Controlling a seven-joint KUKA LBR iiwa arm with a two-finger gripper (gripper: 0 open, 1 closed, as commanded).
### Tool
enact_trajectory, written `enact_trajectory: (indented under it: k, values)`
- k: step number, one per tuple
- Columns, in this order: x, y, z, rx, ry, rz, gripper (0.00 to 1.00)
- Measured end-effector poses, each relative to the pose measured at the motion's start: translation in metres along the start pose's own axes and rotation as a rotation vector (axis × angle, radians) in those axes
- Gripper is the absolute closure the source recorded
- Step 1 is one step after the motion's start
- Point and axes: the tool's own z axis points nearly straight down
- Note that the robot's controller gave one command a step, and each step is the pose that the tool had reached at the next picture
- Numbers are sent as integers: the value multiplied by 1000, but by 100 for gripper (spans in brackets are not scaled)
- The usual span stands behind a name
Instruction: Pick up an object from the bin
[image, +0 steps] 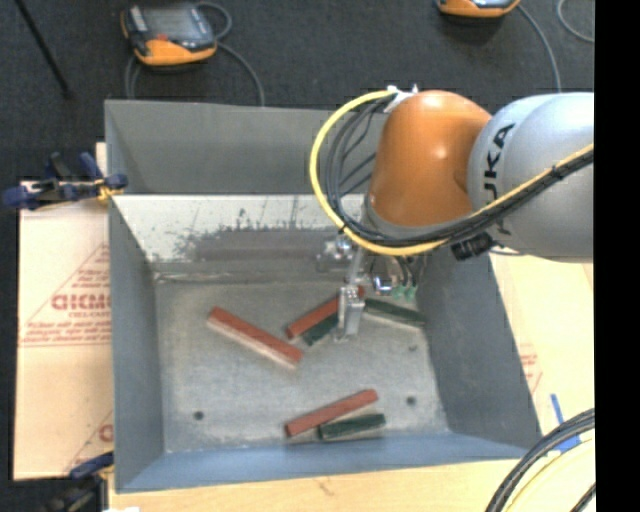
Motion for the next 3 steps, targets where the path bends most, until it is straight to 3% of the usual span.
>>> enact_trajectory:
  k: [1,2,3]
  values:
    - [0,0,0,0,0,0,0]
    - [-27,-31,127,0,-6,-43,100]
    - [-23,-31,135,0,-2,-42,0]
